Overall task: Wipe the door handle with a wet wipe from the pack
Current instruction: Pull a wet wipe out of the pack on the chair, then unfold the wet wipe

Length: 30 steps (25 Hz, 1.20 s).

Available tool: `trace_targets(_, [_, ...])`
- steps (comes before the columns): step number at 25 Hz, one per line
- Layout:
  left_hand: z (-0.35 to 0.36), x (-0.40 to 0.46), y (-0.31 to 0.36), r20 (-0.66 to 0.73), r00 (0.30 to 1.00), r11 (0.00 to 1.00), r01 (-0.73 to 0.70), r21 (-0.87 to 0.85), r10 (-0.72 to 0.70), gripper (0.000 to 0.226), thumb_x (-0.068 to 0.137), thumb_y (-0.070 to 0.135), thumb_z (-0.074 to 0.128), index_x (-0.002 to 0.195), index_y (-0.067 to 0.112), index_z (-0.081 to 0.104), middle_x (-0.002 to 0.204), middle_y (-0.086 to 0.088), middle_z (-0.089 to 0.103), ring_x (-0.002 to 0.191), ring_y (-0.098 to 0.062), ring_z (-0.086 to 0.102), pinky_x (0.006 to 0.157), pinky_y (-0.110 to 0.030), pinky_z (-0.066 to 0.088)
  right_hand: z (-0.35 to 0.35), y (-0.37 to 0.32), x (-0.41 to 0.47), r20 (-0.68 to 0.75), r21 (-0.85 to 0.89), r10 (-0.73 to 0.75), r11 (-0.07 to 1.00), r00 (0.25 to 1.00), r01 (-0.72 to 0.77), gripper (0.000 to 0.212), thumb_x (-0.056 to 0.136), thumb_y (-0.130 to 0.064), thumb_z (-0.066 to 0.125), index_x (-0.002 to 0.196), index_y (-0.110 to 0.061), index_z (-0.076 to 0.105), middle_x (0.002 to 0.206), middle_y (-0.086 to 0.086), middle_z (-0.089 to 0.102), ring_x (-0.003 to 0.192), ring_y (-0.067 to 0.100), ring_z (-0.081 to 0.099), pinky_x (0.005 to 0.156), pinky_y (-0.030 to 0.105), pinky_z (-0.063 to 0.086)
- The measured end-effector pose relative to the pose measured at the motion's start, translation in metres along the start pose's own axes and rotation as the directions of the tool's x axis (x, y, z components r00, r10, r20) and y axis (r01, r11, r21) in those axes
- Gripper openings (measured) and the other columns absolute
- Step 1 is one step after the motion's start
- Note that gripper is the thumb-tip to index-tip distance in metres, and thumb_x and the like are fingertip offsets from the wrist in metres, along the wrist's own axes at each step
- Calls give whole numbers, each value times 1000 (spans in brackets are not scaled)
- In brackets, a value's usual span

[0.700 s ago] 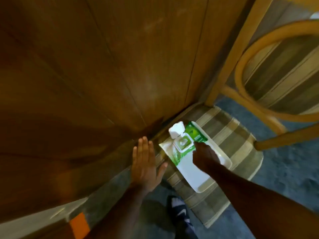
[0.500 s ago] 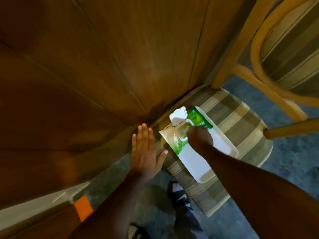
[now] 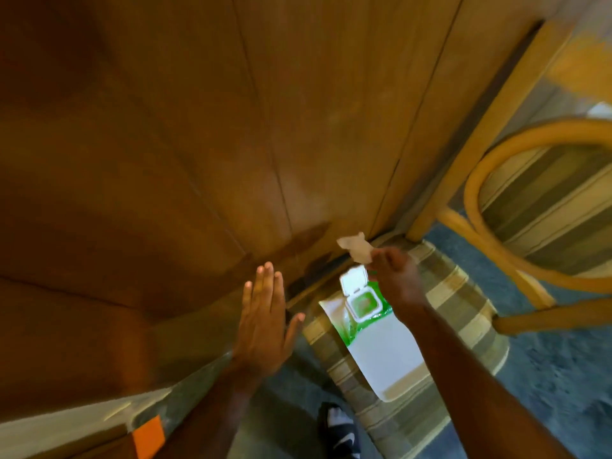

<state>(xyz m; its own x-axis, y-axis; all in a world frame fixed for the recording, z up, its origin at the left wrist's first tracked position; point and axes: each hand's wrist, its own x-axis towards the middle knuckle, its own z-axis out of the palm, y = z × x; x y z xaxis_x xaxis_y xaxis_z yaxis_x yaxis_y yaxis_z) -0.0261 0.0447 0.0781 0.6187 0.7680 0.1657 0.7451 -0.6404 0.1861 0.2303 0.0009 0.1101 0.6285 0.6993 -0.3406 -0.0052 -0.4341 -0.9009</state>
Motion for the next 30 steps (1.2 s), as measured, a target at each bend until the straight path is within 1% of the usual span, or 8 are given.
trace_targets(2, [-71,17,5,-175,982,991,45,-125,-67,76,102,52,34,155,-2,33,165,-18,24,156,-29,21,125,-48,16,-8,-91,-38,177,379,-97,925,979,24,22,94,-20,61,74,-23,68,76,7,73,72,22,72,64,35,59])
trace_targets(6, [-256,44,-12,-325,907,879,94,-468,-269,75,94,72,40,155,28,40,158,15,38,146,15,21,116,-36,34,12,-270,-123,423,595,-464,790,778,147,15,77,-5,73,76,-19,69,79,10,75,70,21,73,56,29,60])
trace_targets(10, [-416,32,-27,-303,894,460,-127,-879,-331,50,88,57,67,130,30,66,128,14,72,120,-5,66,94,-30,58,51,-378,-202,448,601,-654,725,610,336,29,77,9,70,96,-12,66,87,15,75,73,28,73,56,33,60])
trace_targets(13, [-481,5,-35,-432,822,447,-250,-859,-370,28,87,34,74,113,23,75,110,5,80,95,-13,75,72,-24,60,74,-418,-247,444,542,-728,682,522,491,24,79,8,70,93,-11,70,92,15,72,80,25,72,62,34,61])
trace_targets(18, [-526,-22,-54,-560,660,579,-226,-783,-500,18,93,1,70,94,17,77,82,4,76,69,-6,70,62,-21,58,100,-446,-293,454,527,-769,638,450,560,23,77,-2,77,67,-17,63,83,8,68,80,17,70,59,26,56])
trace_targets(20, [-541,-28,-59,-495,643,516,-177,-838,-584,15,98,7,65,93,19,73,84,-1,72,73,-7,70,63,-20,58,107,-452,-304,466,576,-758,652,457,493,32,76,-2,77,59,-21,57,85,11,67,87,23,71,61,28,55])
trace_targets(25, [-557,-31,-57,-20,872,41,0,-999,-490,42,91,32,72,121,4,66,113,-12,77,94,-23,77,75,-35,62,117,-458,-319,466,660,-798,601,382,451,27,67,-17,81,63,-16,54,85,13,64,85,23,69,60,27,55])
trace_targets(30, [-571,-35,-65,-85,799,-66,-154,-986,-595,12,95,14,68,105,9,73,97,-11,81,82,-20,79,62,-30,62,114,-461,-314,461,721,-762,621,455,308,22,72,-16,76,65,-18,56,90,12,61,91,26,66,53,23,53])
